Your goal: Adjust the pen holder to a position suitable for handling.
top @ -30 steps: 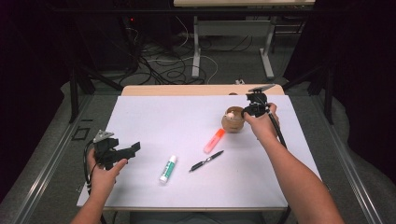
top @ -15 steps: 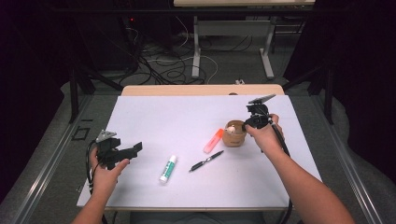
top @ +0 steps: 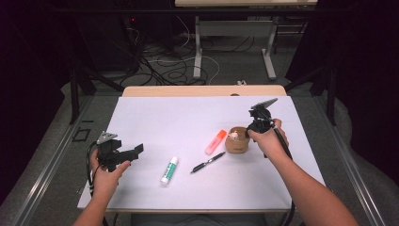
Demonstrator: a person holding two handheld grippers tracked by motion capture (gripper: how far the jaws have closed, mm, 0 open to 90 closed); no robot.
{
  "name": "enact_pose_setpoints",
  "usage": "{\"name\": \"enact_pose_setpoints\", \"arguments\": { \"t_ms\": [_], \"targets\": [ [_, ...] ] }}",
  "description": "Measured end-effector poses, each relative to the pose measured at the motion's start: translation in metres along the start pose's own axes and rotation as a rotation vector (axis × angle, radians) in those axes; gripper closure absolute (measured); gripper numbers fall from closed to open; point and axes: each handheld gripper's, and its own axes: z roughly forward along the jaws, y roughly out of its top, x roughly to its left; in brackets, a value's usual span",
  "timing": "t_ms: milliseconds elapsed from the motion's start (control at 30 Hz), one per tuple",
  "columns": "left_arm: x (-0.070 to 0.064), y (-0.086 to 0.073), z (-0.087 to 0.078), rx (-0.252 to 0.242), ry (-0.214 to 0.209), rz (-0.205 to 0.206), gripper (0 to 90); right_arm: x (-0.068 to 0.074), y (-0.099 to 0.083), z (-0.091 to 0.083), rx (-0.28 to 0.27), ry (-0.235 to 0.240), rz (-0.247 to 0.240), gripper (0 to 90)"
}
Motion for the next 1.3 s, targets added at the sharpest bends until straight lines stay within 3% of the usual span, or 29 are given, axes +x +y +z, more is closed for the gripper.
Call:
{"name": "enact_pose_setpoints", "arguments": {
  "t_ms": [200,767,800,833,933,1133,1300],
  "targets": [
    [0.000,0.000,0.001,-0.005,0.001,0.000,4.0,-0.001,0.000,-0.001,0.004,0.005,0.017,83.1],
    [-0.002,0.000,0.002,-0.003,-0.004,0.001,5.5,-0.019,-0.005,-0.003,-0.005,-0.069,0.025,83.1],
    [-0.002,0.000,0.002,0.000,-0.004,0.000,5.5,-0.021,-0.005,-0.003,-0.002,-0.064,0.024,83.1],
    [-0.002,0.000,0.002,0.005,-0.005,0.001,5.5,-0.021,-0.005,-0.003,-0.005,-0.050,0.055,83.1],
    [-0.003,-0.001,0.003,0.000,0.000,0.002,5.7,-0.027,-0.007,-0.002,-0.005,-0.035,0.034,82.8],
    [-0.003,-0.001,0.004,0.005,0.000,-0.004,7.0,-0.030,-0.009,-0.002,-0.022,0.008,0.040,81.3],
    [-0.003,-0.001,0.005,0.004,0.003,-0.009,7.1,-0.034,-0.014,-0.003,-0.088,0.062,0.023,73.7]
  ]
}}
